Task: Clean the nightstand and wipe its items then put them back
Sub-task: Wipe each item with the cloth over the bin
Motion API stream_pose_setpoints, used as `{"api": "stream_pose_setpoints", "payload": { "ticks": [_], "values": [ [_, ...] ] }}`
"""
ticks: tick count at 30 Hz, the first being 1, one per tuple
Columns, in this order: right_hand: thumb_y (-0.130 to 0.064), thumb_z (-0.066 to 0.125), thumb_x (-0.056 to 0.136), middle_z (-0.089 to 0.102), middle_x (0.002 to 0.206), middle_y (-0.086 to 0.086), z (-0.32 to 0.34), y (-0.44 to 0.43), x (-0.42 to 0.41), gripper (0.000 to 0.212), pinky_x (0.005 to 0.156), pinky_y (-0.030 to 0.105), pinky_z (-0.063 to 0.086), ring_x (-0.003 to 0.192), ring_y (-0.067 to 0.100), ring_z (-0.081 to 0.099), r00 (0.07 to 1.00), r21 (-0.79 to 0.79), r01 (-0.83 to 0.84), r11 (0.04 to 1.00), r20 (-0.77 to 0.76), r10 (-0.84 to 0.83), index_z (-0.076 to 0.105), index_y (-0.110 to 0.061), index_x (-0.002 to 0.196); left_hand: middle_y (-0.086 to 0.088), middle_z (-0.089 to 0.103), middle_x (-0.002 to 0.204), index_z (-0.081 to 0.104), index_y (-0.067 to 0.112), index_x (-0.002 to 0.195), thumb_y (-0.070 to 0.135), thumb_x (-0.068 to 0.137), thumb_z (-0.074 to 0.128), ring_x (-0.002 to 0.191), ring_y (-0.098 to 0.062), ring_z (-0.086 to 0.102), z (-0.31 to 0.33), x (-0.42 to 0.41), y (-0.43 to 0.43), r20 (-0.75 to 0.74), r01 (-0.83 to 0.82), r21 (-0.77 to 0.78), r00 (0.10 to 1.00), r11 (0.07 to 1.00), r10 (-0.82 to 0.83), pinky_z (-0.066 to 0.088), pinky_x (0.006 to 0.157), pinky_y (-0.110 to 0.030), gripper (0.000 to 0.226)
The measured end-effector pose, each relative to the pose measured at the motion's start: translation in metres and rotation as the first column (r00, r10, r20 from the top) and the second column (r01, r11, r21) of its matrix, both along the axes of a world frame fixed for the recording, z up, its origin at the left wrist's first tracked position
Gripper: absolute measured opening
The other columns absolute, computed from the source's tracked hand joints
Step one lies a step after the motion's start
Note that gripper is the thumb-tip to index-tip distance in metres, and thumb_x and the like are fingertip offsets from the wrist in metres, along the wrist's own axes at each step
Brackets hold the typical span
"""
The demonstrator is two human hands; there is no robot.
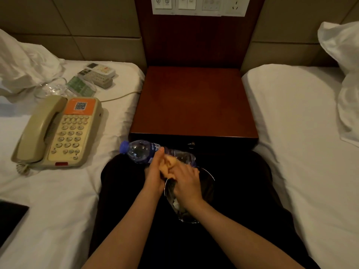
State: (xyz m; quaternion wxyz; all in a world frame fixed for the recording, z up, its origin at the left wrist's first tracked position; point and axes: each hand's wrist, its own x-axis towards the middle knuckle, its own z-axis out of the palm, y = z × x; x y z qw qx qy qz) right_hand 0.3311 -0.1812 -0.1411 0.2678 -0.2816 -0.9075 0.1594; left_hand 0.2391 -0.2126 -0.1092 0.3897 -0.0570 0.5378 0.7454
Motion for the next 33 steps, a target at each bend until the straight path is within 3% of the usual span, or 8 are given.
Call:
{"api": "stream_pose_setpoints", "payload": {
  "ticks": [3,7,10,13,16,19,23,33],
  "values": [
    [-0.010,0.046,0.063,0.062,0.083,-0.004,-0.001,-0.003,0.000,0.028,0.073,0.021,0.033,0.077,0.014,0.059,0.994,-0.041,0.093,0.995,0.068,-0.090,0.059,-0.020,0.086,-0.006,0.069,0.066,0.062,0.005,0.086,0.043,0.086,0.052,0.055,-0.015,0.066,0.003,-0.003,-0.002,0.027,0.130,0.057,0.991,0.990,-0.132,0.056,0.054,-0.022,0.039],
    [0.008,0.045,0.079,0.057,0.115,0.004,0.000,0.005,-0.001,0.042,0.084,0.029,0.036,0.108,0.023,0.050,0.976,-0.388,0.192,0.901,0.172,-0.134,0.060,-0.010,0.115,-0.003,0.070,0.065,0.063,0.009,0.088,0.042,0.090,0.047,0.056,-0.014,0.067,0.002,-0.005,-0.003,0.052,0.140,0.104,0.988,0.985,-0.146,0.056,0.054,-0.022,0.036],
    [0.008,0.044,0.085,0.058,0.114,0.003,-0.006,0.009,-0.001,0.042,0.086,0.026,0.041,0.108,0.020,0.052,0.938,-0.580,0.345,0.737,0.189,-0.291,0.060,-0.013,0.118,-0.012,0.070,0.096,0.060,0.005,0.111,0.038,0.084,0.057,0.082,-0.023,0.068,0.007,-0.002,-0.001,0.050,0.037,0.067,0.998,0.997,-0.040,0.058,0.067,-0.029,0.043],
    [0.007,0.040,0.091,0.063,0.099,0.008,-0.002,0.019,-0.006,0.029,0.077,0.026,0.043,0.094,0.022,0.057,0.868,-0.851,0.388,0.354,0.209,-0.450,0.063,-0.007,0.103,-0.018,0.062,0.116,0.053,0.007,0.123,0.036,0.081,0.060,0.099,-0.031,0.061,0.011,0.000,0.000,0.062,-0.011,0.067,0.998,0.998,0.007,0.056,0.074,-0.037,0.052],
    [0.005,0.037,0.094,0.059,0.079,0.011,0.003,0.034,-0.006,0.028,0.073,0.036,0.050,0.074,0.026,0.056,0.783,-0.977,0.083,-0.198,0.187,-0.594,0.056,-0.009,0.079,-0.009,0.066,0.100,0.054,0.012,0.118,0.038,0.090,0.050,0.093,-0.027,0.063,0.010,0.000,-0.002,0.059,0.027,0.084,0.998,0.996,-0.033,0.054,0.071,-0.036,0.039],
    [-0.006,0.033,0.097,0.059,0.074,0.017,0.013,0.044,0.001,0.028,0.079,0.042,0.055,0.065,0.029,0.059,0.734,-0.867,-0.225,-0.444,0.149,-0.663,0.054,-0.004,0.079,-0.003,0.067,0.092,0.058,0.013,0.112,0.048,0.087,0.050,0.089,-0.020,0.063,0.004,-0.001,-0.002,0.033,0.060,0.074,0.997,0.995,-0.063,0.051,0.069,-0.032,0.043],
    [-0.008,0.033,0.098,0.058,0.086,0.010,0.031,0.060,0.006,0.021,0.071,0.036,0.048,0.078,0.023,0.057,0.831,-0.856,-0.284,-0.432,0.005,-0.556,0.054,-0.008,0.098,-0.001,0.065,0.069,0.056,0.013,0.090,0.040,0.090,0.047,0.062,-0.013,0.064,0.004,-0.003,0.001,0.099,0.082,0.060,0.991,0.995,-0.088,0.053,0.061,-0.025,0.028],
    [-0.010,0.036,0.098,0.062,0.082,0.006,0.033,0.059,0.000,0.020,0.063,0.028,0.048,0.070,0.018,0.059,0.943,-0.978,-0.140,-0.153,-0.084,-0.321,0.056,-0.011,0.101,-0.012,0.066,0.092,0.055,0.004,0.121,0.040,0.069,0.068,0.080,-0.026,0.064,0.000,-0.001,0.003,0.023,0.273,-0.098,0.962,0.957,-0.272,0.052,0.077,-0.036,0.065]
  ]
}}
